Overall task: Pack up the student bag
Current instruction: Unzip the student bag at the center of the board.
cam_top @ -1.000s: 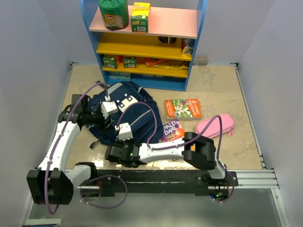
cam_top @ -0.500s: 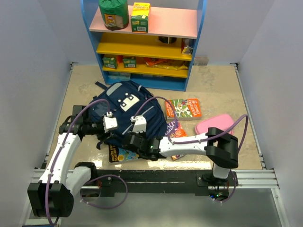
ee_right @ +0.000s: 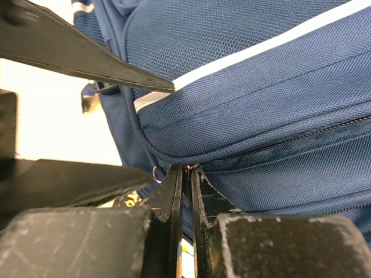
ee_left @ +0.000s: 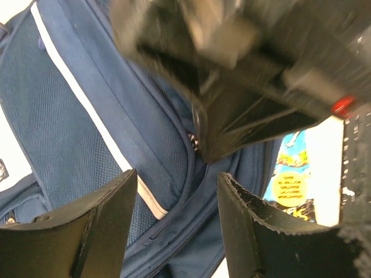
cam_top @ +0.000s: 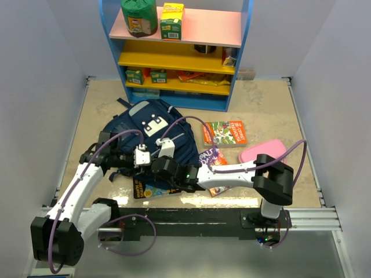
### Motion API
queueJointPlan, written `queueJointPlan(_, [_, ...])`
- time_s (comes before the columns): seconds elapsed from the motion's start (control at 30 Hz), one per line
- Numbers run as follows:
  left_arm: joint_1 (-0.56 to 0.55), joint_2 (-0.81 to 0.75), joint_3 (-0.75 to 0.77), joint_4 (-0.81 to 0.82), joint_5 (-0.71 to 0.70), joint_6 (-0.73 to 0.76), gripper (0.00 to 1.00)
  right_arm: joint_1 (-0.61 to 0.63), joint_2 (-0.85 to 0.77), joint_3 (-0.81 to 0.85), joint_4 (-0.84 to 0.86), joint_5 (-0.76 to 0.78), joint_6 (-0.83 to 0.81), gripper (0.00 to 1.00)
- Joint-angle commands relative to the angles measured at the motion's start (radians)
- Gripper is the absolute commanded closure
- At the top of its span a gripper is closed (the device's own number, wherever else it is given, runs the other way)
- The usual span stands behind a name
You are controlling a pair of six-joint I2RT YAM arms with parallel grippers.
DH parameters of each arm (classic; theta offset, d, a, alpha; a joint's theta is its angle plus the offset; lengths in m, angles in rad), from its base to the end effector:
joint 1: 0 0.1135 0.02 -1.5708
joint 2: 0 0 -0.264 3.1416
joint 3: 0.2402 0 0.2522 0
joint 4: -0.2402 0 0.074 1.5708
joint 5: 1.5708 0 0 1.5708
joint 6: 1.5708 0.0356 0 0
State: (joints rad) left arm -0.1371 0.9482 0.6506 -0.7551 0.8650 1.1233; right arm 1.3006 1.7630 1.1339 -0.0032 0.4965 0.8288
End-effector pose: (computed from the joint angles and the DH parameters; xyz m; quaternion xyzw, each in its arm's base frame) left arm 0.1607 -0.0495 0.2291 0.6039 0.6458 -0.2468 0.3967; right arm 0.1201 0.3701 0.2148 -0.0940 0.8666 0.2772 0.4042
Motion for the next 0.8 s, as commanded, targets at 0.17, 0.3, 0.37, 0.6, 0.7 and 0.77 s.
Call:
queueJointPlan(0.17, [-0.004, 0.003, -0.034, 0.109, -0.040, 0.058, 0.66, -0.024, -0.077, -0.013, 0.149, -0.050, -0.003, 1.00])
queueJointPlan(0.3, [-0.004, 0.006, -0.037, 0.142, -0.035, 0.029, 0.99, -0.024, -0.073, -0.008, 0.146, -0.058, -0.002, 1.00])
queueJointPlan(0.37, [-0.004, 0.006, -0.029, 0.132, -0.035, 0.030, 1.00, -0.024, -0.077, -0.011, 0.140, -0.052, -0.002, 1.00])
queueJointPlan(0.6, [-0.004, 0.000, -0.020, 0.108, -0.052, 0.030, 1.00, -0.035, -0.140, -0.071, 0.112, -0.018, -0.002, 1.00])
queueJointPlan(0.7, [-0.002, -0.008, -0.025, 0.096, -0.057, 0.036, 1.00, -0.044, -0.180, -0.106, 0.097, -0.004, -0.003, 1.00])
queueJointPlan(0.77, [-0.004, -0.011, -0.026, 0.091, -0.064, 0.043, 1.00, -0.056, -0.209, -0.137, 0.092, 0.001, -0.007, 1.00])
